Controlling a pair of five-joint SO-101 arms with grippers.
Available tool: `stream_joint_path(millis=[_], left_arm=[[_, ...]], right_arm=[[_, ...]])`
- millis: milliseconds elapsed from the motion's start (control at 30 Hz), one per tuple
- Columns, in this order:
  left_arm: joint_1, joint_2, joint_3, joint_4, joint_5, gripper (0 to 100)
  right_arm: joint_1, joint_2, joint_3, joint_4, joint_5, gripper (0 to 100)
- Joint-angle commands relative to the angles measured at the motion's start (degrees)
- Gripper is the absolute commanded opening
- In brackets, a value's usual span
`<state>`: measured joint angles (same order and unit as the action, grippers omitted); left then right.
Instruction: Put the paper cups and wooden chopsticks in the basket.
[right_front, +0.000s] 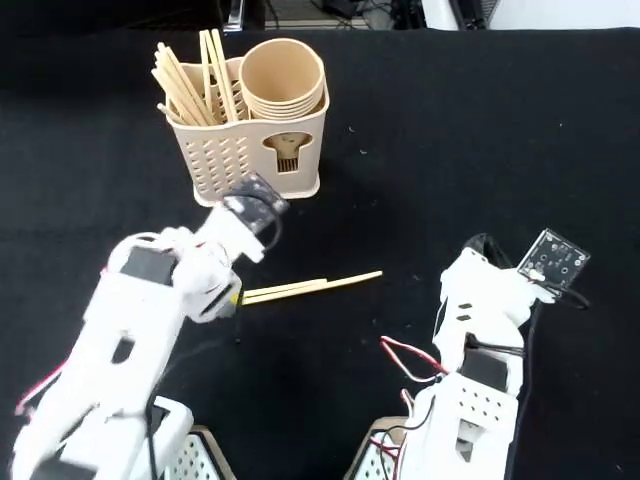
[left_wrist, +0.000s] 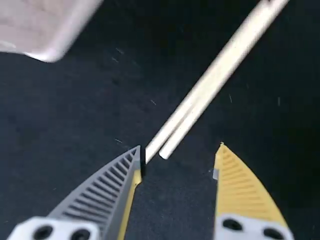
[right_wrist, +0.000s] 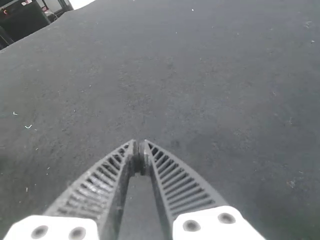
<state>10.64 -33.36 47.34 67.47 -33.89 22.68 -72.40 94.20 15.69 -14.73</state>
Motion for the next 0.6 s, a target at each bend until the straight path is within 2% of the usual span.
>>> stream_joint_path(millis=[0,267,567], left_arm=[[0.8,12.5,-6.2,0.2,-4.4,24],[1.2,30.2,-17.3,0.3,-8.8,22],[0.9,38.8,-18.1,-1.8,-10.2,22]], right_arm=[[-0.7,-0.3,-2.9,-1.1,0.0,3.5],[-0.7,-0.3,-2.9,-1.0,0.0,3.5],[-0.7,-0.3,-2.9,-1.1,0.0,3.5]])
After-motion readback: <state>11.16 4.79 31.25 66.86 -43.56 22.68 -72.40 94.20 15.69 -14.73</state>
